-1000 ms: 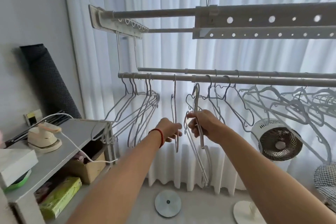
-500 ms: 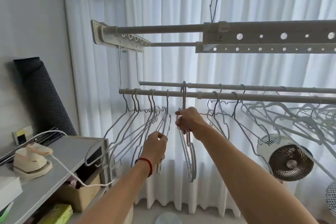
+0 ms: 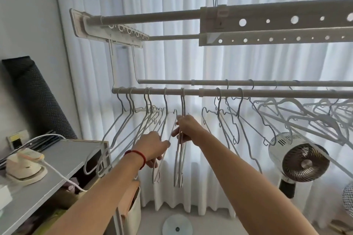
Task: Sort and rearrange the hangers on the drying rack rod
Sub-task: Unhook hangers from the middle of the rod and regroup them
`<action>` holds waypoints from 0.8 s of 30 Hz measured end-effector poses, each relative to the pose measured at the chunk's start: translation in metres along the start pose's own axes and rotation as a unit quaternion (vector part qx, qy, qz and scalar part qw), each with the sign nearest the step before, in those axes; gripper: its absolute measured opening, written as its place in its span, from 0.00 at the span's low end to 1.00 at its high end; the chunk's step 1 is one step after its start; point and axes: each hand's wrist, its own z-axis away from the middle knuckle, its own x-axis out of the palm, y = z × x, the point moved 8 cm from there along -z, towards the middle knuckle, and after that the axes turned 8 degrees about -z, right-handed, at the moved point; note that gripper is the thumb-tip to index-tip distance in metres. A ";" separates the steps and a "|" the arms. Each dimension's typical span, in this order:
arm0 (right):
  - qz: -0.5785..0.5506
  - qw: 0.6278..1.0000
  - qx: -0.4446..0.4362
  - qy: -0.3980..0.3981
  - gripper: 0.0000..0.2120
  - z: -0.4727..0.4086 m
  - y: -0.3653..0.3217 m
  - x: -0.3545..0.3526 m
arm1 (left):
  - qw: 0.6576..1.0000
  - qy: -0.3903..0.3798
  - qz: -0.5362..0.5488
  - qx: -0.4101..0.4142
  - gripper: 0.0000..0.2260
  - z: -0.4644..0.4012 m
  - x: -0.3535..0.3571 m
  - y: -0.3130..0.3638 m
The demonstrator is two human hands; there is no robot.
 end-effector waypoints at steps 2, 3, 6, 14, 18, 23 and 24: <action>0.055 0.998 -0.008 0.000 0.17 0.006 0.000 -0.003 | 0.978 0.098 -0.181 0.022 0.16 0.002 -0.016 0.016; 0.116 0.992 -0.038 0.025 0.16 0.010 -0.004 -0.010 | 0.961 0.160 -0.220 0.041 0.16 0.007 -0.024 0.029; 0.253 0.934 -0.192 0.162 0.13 0.039 -0.023 -0.046 | 0.918 0.312 -0.204 0.132 0.16 0.027 -0.037 0.075; 0.196 0.883 -0.236 0.355 0.13 0.078 0.009 -0.200 | 0.890 0.246 0.049 0.382 0.08 0.034 0.031 0.178; 0.189 0.923 -0.124 0.312 0.17 0.041 0.049 -0.260 | 0.878 0.183 0.090 0.433 0.09 0.038 0.069 0.242; 0.201 0.937 -0.148 0.245 0.22 0.010 0.074 -0.290 | 0.945 0.096 0.075 0.304 0.13 -0.004 0.111 0.296; 0.197 0.937 -0.155 0.242 0.23 0.003 0.075 -0.296 | 0.962 0.066 0.065 0.255 0.15 -0.017 0.120 0.301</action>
